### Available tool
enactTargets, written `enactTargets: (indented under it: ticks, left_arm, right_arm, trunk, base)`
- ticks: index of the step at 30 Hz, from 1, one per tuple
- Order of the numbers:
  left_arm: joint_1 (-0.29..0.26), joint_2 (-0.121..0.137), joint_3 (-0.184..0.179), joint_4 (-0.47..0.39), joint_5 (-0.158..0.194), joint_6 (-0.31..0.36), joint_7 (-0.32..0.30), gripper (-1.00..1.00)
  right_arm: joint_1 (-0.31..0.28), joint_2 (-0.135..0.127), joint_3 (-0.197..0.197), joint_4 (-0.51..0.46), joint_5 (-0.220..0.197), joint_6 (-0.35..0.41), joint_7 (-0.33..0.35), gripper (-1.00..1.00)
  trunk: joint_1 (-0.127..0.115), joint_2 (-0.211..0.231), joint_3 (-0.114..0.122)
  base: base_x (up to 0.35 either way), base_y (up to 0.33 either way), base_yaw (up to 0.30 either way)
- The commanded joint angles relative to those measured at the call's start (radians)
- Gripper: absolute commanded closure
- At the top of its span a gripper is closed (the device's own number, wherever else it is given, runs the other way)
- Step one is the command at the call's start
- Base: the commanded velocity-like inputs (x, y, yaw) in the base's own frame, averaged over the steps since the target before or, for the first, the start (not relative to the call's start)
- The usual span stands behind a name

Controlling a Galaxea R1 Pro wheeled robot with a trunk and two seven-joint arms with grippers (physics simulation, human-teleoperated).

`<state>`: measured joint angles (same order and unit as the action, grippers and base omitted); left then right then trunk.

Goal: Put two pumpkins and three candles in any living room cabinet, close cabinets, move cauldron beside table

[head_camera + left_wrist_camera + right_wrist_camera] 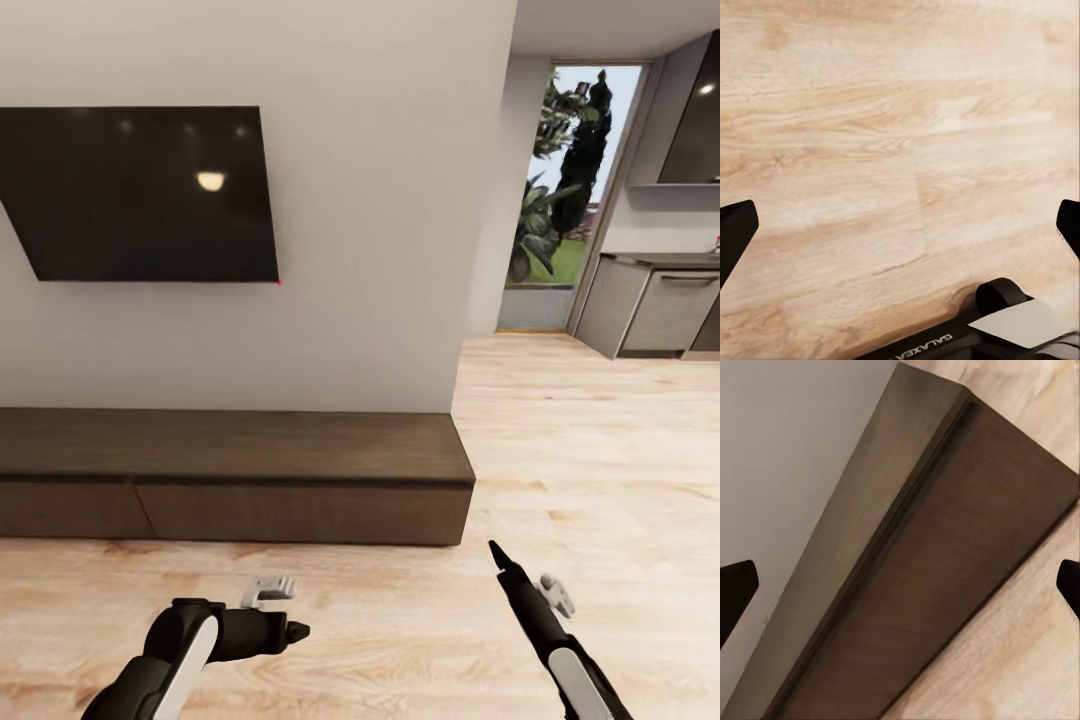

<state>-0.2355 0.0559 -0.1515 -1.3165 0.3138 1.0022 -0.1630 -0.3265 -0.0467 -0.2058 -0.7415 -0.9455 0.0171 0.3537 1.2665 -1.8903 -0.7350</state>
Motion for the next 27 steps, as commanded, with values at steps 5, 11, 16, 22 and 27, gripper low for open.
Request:
enactTargets:
  ticks: [5, 11, 16, 22, 27]
  left_arm:
    - [-0.001, 0.0, -0.001, 0.001, 0.019, 0.003, -0.009, -1.0]
    - [-0.001, 0.002, -0.003, 0.001, 0.094, 0.003, -0.009, -1.0]
    - [-0.001, 0.003, -0.012, 0.0, 0.177, 0.004, -0.009, -1.0]
    - [-0.001, 0.066, -0.031, -0.007, 0.325, 0.006, -0.011, -1.0]
    - [-0.001, 0.2, -0.132, -0.036, 0.589, 0.006, -0.011, -1.0]
  right_arm:
    - [-0.045, 0.029, 0.002, 0.009, -0.013, -0.023, 0.013, -1.0]
    - [-0.054, 0.059, 0.005, 0.01, -0.014, 0.039, 0.014, -1.0]
    - [-0.055, 0.064, 0.002, 0.01, -0.019, 0.127, 0.024, -1.0]
    - [-0.055, 0.065, 0.006, 0.009, -0.061, 0.138, 0.038, -1.0]
    - [-0.055, 0.065, 0.008, 0.009, -0.067, 0.152, 0.078, -1.0]
  trunk:
    - [0.019, -0.036, -0.017]
    - [0.042, -0.078, -0.036]
    - [0.061, -0.113, -0.051]
    - [0.084, -0.155, -0.07]
    - [0.103, -0.19, -0.086]
  base:
    - [0.0, 0.0, 0.0]
    - [0.0, 0.0, 0.0]
    - [0.0, 0.0, 0.0]
    - [0.0, 0.0, 0.0]
    - [0.0, 0.0, 0.0]
